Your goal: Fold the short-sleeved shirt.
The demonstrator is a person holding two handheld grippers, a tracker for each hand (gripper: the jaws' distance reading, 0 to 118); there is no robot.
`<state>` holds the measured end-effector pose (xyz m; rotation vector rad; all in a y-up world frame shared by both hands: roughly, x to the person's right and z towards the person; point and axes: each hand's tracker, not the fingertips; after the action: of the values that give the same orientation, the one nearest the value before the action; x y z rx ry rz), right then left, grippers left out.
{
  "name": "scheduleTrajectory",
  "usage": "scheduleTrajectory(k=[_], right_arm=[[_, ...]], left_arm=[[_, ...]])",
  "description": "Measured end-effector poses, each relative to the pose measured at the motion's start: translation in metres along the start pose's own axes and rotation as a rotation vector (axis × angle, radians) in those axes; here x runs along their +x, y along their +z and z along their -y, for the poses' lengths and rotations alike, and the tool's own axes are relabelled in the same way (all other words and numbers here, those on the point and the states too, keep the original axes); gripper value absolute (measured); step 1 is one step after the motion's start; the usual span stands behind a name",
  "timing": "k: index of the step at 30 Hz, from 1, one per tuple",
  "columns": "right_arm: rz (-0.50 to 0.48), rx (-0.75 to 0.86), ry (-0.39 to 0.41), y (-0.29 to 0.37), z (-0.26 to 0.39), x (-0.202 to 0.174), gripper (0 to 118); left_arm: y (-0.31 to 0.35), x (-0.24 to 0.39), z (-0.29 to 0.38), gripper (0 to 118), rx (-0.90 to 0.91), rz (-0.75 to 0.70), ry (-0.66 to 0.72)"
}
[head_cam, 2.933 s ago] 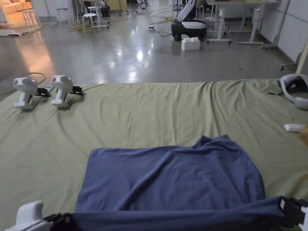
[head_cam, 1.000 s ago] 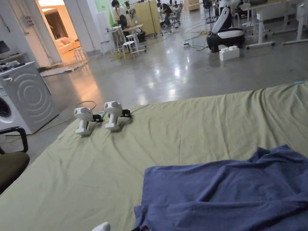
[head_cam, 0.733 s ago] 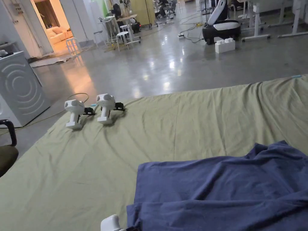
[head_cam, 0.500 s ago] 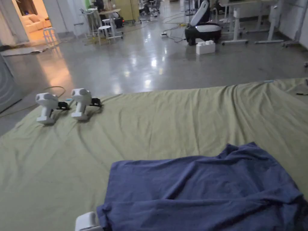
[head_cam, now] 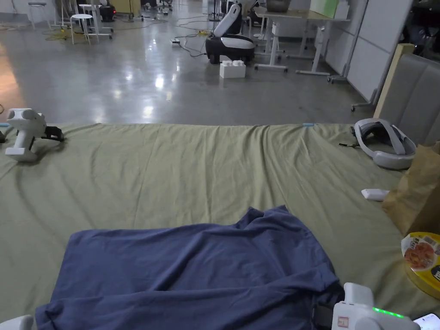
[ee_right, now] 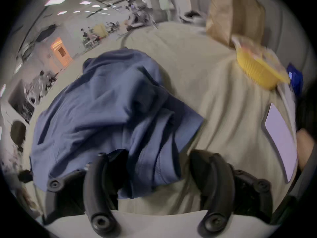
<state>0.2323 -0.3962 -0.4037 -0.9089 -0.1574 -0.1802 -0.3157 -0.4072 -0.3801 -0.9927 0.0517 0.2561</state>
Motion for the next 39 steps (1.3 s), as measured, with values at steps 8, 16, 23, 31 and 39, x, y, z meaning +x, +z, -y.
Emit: scheduleTrajectory(k=[8, 16, 23, 31, 39], right_arm=[[0.061, 0.155, -0.001, 0.052, -0.004, 0.018, 13], [0.047, 0.172, 0.026, 0.136, 0.051, 0.012, 13], [0.055, 0.074, 0.041, 0.152, 0.116, 0.030, 13], [-0.044, 0.174, 0.023, 0.190, 0.104, 0.064, 77], [-0.244, 0.748, 0.200, 0.348, 0.079, 0.017, 101]], left_arm=[[0.055, -0.004, -0.015, 9, 0.097, 0.039, 0.053], [0.137, -0.018, 0.033, 9, 0.167, 0.050, 0.042], [0.135, -0.039, 0.122, 9, 0.101, 0.070, 0.058], [0.197, -0.023, 0.120, 107, 0.364, 0.110, 0.036], [0.362, 0.064, 0.114, 111, 0.983, 0.054, -0.270]])
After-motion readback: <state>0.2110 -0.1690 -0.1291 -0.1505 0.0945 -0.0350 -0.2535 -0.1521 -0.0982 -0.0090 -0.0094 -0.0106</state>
